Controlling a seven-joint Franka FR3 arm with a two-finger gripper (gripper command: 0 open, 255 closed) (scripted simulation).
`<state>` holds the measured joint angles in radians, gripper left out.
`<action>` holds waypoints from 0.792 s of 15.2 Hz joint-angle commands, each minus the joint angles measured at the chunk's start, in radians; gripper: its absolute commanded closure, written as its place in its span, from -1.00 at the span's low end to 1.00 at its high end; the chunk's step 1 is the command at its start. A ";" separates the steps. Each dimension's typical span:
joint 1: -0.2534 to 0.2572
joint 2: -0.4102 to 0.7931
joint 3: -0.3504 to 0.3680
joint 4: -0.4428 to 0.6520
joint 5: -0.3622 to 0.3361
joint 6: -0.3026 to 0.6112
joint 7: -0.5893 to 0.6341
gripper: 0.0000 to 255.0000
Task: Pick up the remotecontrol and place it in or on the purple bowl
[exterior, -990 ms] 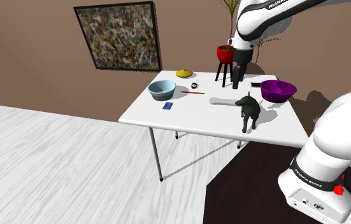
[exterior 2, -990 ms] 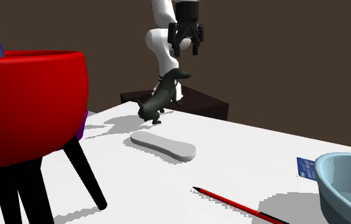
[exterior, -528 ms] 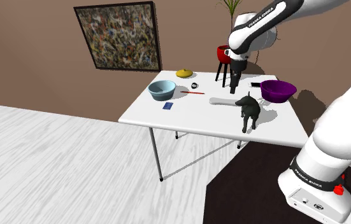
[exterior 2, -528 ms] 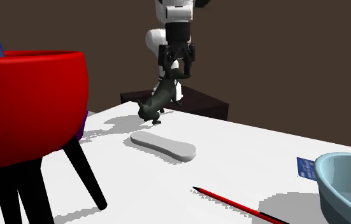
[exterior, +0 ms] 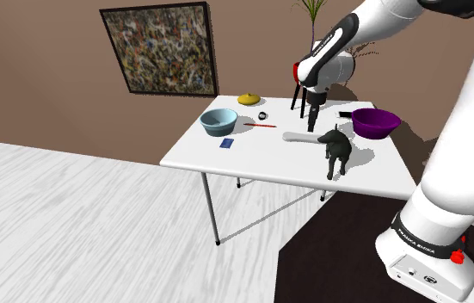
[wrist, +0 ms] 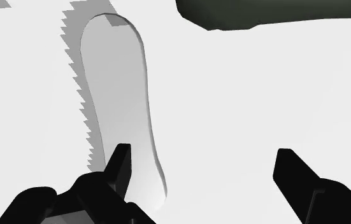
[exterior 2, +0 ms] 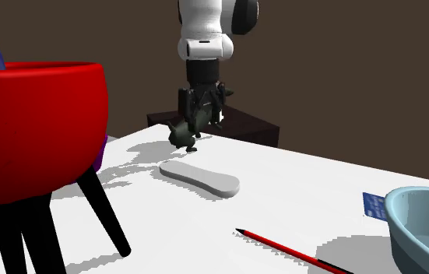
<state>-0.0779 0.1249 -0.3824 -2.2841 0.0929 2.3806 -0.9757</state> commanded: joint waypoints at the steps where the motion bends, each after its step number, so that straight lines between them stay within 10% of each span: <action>1: -0.016 0.082 0.006 0.054 0.047 0.022 -0.067 -1.00; 12: -0.104 0.348 0.070 0.230 0.170 0.099 -0.233 -1.00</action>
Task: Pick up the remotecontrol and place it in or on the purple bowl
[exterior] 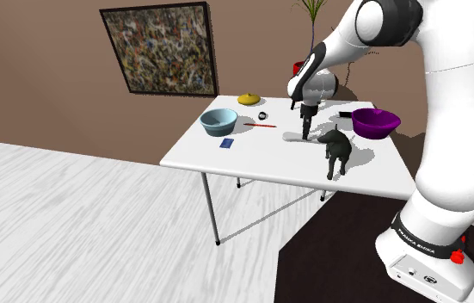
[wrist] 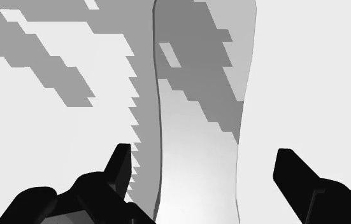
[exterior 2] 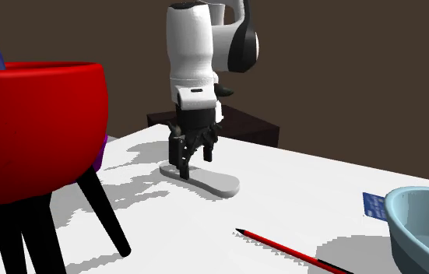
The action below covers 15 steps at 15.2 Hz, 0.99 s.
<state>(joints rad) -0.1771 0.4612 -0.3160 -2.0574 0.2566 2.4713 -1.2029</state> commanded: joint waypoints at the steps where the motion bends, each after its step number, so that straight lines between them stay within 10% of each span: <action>1: -0.007 0.023 0.008 0.004 0.011 0.018 -0.010 -1.00; 10: -0.012 0.040 0.014 0.005 0.020 0.033 -0.015 -1.00; 11: -0.012 0.040 0.014 0.005 0.020 0.033 -0.015 1.00; 15: -0.012 0.040 0.014 0.005 0.020 0.033 -0.015 1.00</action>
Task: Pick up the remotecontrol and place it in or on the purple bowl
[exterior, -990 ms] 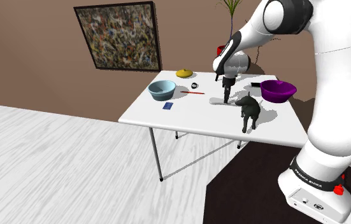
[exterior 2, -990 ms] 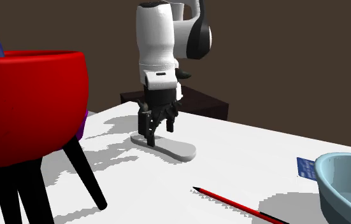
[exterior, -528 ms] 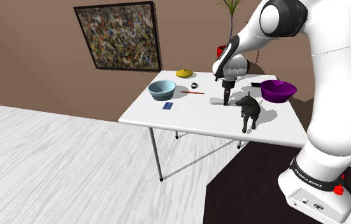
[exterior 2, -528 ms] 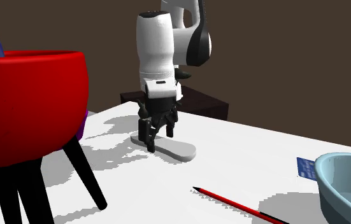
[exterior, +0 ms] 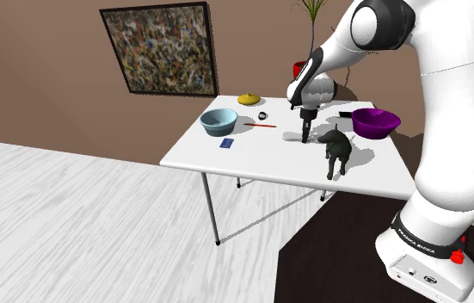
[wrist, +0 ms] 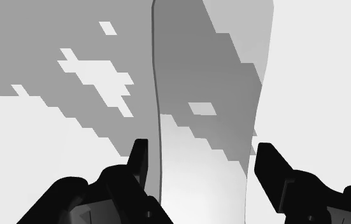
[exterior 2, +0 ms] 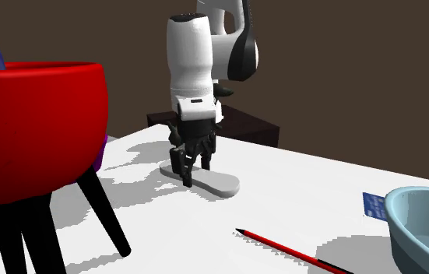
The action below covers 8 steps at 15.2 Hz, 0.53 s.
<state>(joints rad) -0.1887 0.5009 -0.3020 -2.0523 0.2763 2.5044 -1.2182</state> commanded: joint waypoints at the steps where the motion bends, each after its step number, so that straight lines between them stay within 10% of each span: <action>1: 0.000 0.000 0.000 0.000 0.000 0.000 0.000 1.00; 8: 0.009 -0.033 -0.012 -0.003 -0.016 -0.028 0.011 1.00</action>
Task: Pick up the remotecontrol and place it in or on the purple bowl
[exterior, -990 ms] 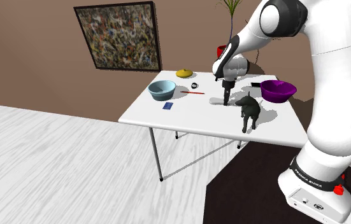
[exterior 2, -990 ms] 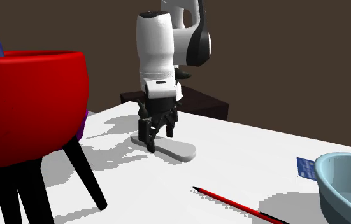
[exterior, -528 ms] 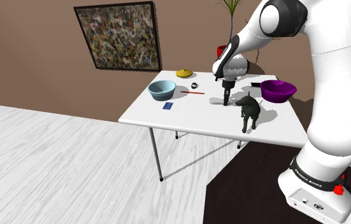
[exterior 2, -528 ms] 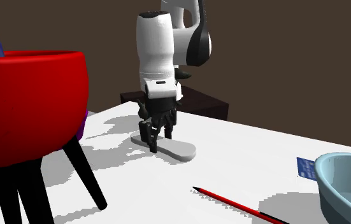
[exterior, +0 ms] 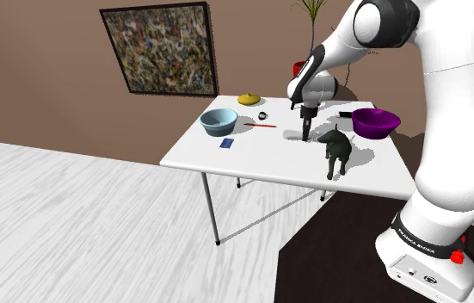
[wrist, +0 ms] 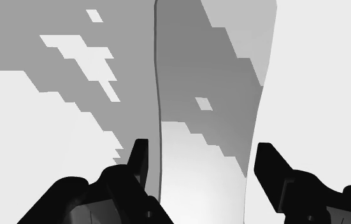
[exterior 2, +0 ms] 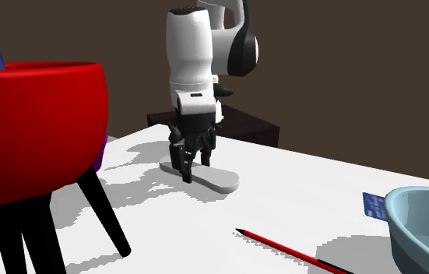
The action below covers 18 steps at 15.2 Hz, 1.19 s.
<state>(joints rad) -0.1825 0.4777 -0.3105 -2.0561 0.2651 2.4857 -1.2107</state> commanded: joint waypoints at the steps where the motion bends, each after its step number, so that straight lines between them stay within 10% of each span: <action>1: 0.005 -0.020 -0.007 0.000 -0.010 -0.019 0.008 1.00; 18: 0.041 -0.184 -0.057 0.025 -0.101 -0.197 0.070 1.00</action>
<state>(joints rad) -0.1414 0.3036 -0.3639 -2.0358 0.1695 2.3020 -1.1419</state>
